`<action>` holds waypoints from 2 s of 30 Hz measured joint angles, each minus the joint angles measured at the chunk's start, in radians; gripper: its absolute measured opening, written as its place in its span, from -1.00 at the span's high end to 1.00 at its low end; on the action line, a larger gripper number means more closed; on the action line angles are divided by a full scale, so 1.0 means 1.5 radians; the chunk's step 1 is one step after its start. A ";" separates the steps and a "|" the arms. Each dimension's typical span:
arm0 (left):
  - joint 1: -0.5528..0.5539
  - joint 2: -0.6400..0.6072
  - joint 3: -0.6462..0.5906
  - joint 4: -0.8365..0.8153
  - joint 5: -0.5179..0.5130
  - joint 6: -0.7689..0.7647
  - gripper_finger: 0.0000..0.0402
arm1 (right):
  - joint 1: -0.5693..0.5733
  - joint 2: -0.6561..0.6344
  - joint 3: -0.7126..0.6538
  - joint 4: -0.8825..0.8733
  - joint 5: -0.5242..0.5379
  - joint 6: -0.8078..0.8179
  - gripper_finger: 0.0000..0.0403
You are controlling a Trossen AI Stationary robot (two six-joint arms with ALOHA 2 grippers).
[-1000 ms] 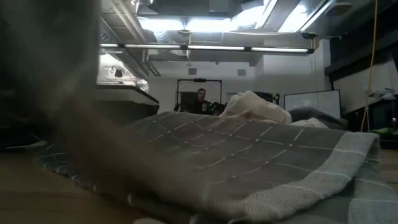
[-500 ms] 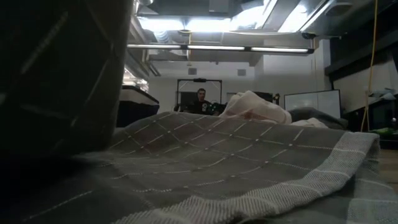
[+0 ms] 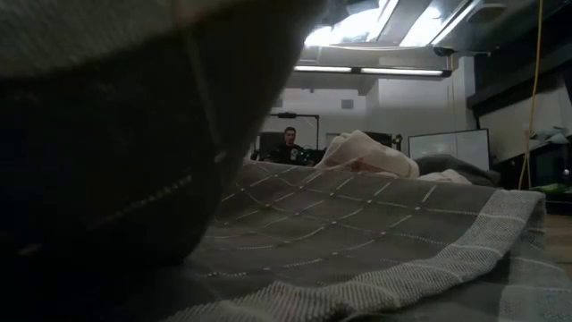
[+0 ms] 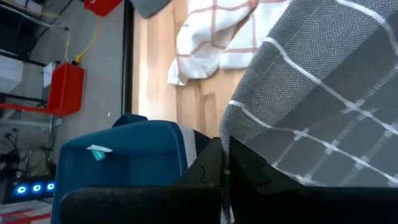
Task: Fold towel
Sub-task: Fold the gray patterned towel
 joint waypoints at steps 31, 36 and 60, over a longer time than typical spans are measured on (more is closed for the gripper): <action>0.140 0.040 -0.042 0.140 0.025 0.029 0.33 | -0.005 -0.002 -0.046 -0.155 -0.155 -0.002 0.84; 0.146 0.049 -0.042 0.135 0.031 -0.006 0.24 | -0.009 -0.002 -0.074 -0.155 -0.159 -0.002 0.56; 0.145 0.048 -0.042 0.066 0.242 -0.059 0.50 | -0.026 -0.002 -0.106 -0.180 -0.184 0.017 0.46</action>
